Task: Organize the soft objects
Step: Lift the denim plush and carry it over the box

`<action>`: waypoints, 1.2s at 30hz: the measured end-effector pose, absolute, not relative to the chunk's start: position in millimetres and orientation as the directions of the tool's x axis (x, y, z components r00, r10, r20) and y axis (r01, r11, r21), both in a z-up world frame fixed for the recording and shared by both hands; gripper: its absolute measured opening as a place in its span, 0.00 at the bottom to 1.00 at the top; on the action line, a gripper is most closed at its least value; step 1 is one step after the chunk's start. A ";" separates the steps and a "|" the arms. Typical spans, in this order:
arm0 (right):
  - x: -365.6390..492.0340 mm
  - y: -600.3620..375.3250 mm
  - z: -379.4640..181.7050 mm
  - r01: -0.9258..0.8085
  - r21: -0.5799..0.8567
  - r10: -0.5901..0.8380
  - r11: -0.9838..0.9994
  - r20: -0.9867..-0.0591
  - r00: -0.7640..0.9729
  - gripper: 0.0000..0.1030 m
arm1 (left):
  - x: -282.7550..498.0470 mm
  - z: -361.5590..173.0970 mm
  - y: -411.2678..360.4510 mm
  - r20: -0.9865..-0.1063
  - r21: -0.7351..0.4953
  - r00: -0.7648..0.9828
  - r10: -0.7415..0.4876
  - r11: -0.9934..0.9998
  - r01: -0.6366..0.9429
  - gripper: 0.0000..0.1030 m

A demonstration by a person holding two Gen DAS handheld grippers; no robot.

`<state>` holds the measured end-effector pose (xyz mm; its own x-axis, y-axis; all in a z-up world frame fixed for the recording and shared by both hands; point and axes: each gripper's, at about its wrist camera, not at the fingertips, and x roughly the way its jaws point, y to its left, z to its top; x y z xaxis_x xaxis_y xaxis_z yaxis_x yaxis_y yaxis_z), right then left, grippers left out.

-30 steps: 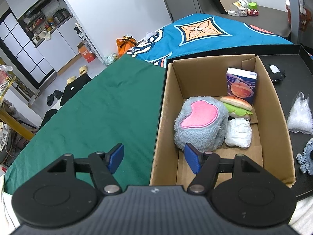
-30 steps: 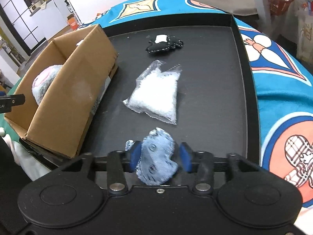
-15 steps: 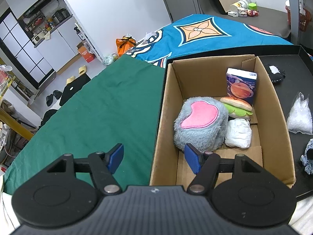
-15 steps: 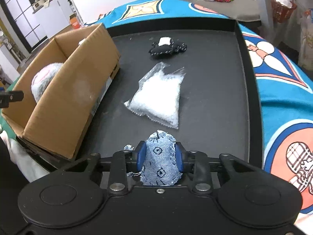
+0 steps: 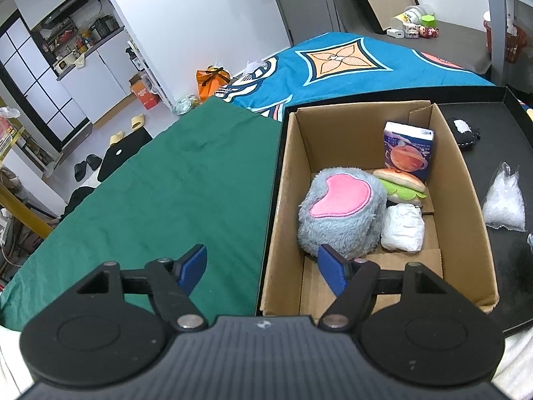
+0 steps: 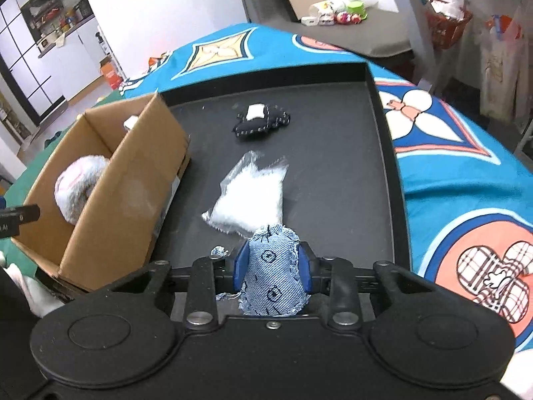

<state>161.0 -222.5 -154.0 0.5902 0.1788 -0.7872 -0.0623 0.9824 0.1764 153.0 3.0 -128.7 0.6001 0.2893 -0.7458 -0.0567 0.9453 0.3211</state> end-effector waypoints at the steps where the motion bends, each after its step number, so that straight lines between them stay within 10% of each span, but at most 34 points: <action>1: 161.3 -222.2 -150.7 -0.060 0.175 0.175 0.983 -0.782 0.598 0.30 | 152.7 -128.9 2.9 -0.746 0.320 0.601 0.287 0.946 -0.055 0.71; 36: 176.8 -121.0 -77.6 -0.260 0.114 0.264 0.959 -0.691 0.673 0.30 | 151.0 -129.7 25.2 -0.787 0.168 0.594 0.165 0.984 -0.051 0.81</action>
